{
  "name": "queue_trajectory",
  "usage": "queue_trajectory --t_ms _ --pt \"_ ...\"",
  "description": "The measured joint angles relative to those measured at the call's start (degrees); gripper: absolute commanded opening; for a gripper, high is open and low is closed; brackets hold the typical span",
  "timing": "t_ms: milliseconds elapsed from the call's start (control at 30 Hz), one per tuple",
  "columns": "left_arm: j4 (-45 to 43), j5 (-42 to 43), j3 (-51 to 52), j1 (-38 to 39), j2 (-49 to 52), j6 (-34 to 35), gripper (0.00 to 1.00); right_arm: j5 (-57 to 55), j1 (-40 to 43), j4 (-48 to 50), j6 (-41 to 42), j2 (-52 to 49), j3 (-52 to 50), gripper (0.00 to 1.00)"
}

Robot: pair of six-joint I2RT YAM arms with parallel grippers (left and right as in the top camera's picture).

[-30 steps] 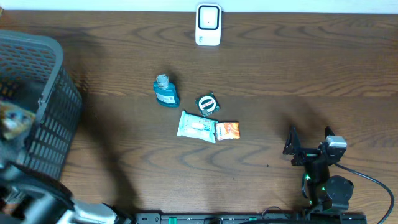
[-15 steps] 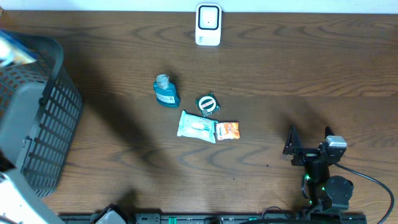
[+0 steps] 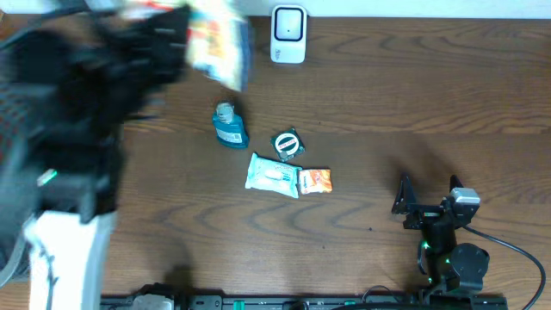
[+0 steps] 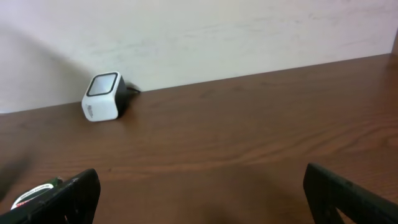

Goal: Scan the item barcode
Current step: 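Lift the white snack bag up to the scanner face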

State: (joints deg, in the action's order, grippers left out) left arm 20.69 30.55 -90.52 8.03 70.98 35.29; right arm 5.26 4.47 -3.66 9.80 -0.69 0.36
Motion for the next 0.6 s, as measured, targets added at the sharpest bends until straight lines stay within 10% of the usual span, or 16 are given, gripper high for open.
queue_trajectory --t_ms 267,600 --pt "0.4 -1.9 0.0 21.8 19.5 -17.3 0.08 0.0 0.0 0.0 0.0 0.0 0.0 0.99" --pt "1.0 -13.0 0.0 30.8 39.5 -20.4 0.08 0.0 0.0 0.0 0.0 0.0 0.0 0.99"
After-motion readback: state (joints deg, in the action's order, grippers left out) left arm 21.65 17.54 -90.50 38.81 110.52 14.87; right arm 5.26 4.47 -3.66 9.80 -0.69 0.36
